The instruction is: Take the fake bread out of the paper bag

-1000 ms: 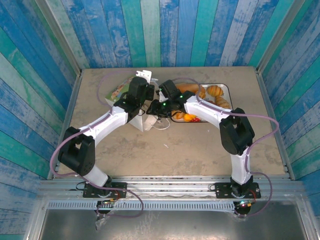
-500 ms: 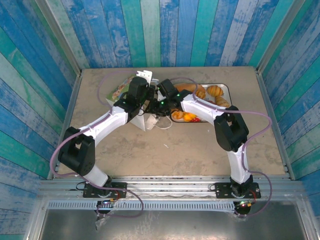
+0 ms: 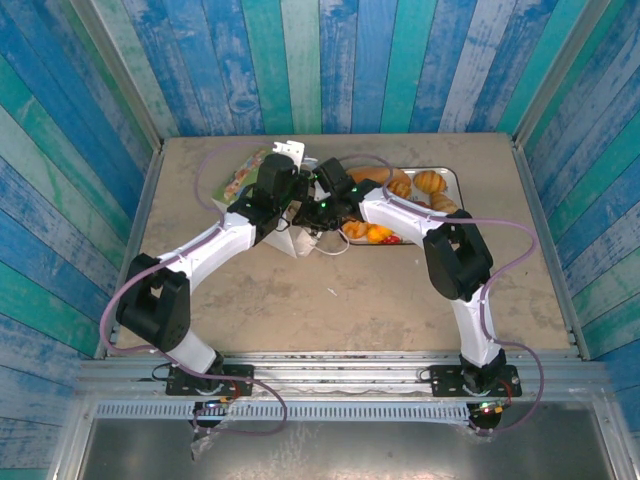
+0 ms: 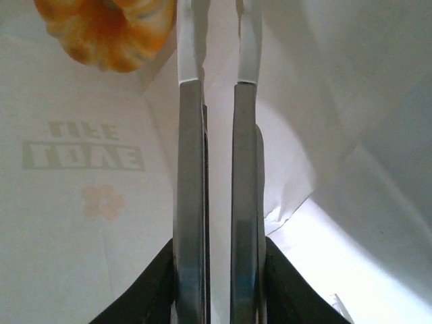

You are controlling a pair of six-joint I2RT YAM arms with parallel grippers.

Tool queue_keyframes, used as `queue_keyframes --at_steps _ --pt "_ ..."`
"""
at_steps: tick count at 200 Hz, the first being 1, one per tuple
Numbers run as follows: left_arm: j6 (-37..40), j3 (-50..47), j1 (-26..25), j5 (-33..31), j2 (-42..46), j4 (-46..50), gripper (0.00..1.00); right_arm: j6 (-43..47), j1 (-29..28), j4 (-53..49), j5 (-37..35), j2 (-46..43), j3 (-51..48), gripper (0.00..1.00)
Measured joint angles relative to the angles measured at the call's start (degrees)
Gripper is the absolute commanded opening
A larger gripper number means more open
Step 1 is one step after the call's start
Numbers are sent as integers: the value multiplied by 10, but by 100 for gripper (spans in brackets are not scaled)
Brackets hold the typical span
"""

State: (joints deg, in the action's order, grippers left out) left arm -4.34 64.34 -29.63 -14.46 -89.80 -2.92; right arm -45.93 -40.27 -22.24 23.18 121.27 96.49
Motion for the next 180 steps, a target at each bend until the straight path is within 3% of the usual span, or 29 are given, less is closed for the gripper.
queue_keyframes --at_steps 27,83,180 --pt "0 0 0 -7 0 0 0 3 0 2 0 -1 -1 11" --pt "-3 0 -1 -27 0 -1 0 16 -1 -1 -3 -30 -29 1" --pt "-7 0 -1 -65 0 -6 0 56 -13 -70 -29 -156 -81 1"
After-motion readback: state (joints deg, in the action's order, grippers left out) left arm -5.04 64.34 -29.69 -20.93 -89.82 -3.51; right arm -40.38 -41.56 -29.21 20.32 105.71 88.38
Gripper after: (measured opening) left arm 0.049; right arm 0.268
